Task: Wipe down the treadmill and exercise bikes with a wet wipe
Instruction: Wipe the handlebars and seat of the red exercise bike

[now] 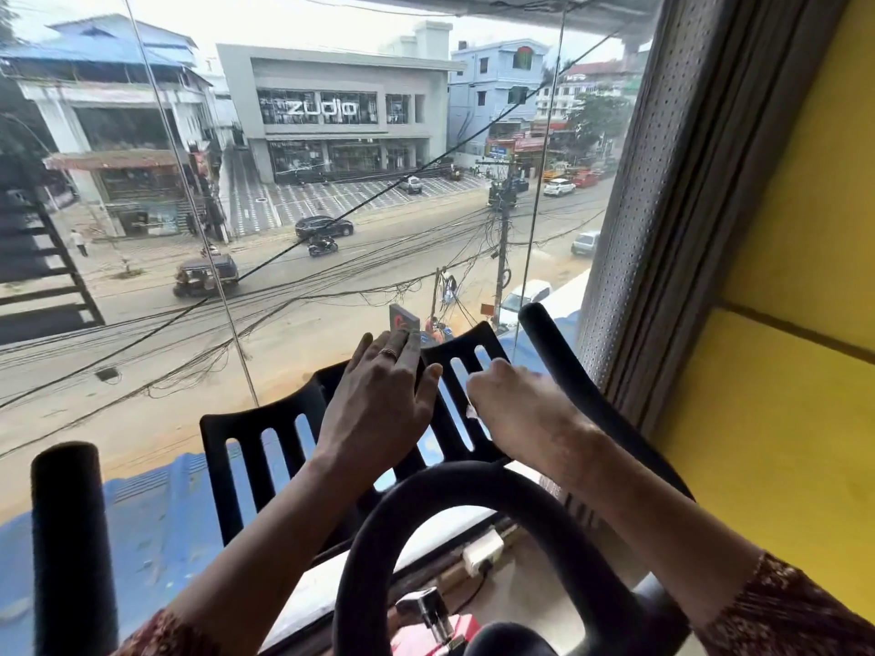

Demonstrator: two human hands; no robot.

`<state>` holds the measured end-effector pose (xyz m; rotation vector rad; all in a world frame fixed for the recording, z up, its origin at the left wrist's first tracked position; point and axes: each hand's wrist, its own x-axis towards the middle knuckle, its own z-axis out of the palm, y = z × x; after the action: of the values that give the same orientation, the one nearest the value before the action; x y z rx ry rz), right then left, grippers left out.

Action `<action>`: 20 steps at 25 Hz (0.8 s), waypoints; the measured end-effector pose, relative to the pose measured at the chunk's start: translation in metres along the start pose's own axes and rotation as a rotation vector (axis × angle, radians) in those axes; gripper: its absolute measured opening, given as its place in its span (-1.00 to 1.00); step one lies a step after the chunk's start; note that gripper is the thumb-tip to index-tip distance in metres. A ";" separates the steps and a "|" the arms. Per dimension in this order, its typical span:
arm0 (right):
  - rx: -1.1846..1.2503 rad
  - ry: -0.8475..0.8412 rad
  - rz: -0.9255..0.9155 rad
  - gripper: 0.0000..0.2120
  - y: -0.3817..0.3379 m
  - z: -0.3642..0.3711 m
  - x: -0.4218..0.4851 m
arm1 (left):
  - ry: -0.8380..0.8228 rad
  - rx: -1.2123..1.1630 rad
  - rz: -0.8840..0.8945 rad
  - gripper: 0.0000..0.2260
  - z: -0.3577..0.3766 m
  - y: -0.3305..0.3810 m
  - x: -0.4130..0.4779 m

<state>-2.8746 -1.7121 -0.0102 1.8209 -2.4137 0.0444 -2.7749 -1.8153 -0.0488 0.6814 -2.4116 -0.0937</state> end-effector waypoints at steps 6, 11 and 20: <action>-0.207 0.179 -0.083 -0.52 0.023 0.032 0.051 | -0.017 0.004 0.000 -0.50 -0.002 0.000 -0.002; -0.329 0.038 -0.094 -0.43 0.023 0.035 0.035 | -0.029 -0.001 0.004 -0.49 -0.002 0.000 -0.001; 0.081 -0.249 0.032 -0.91 0.005 -0.003 0.002 | -0.008 0.012 -0.002 -0.52 0.000 0.000 -0.003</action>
<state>-2.8794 -1.7124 -0.0068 1.9259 -2.6429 -0.0882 -2.7731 -1.8136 -0.0499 0.6905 -2.4211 -0.0833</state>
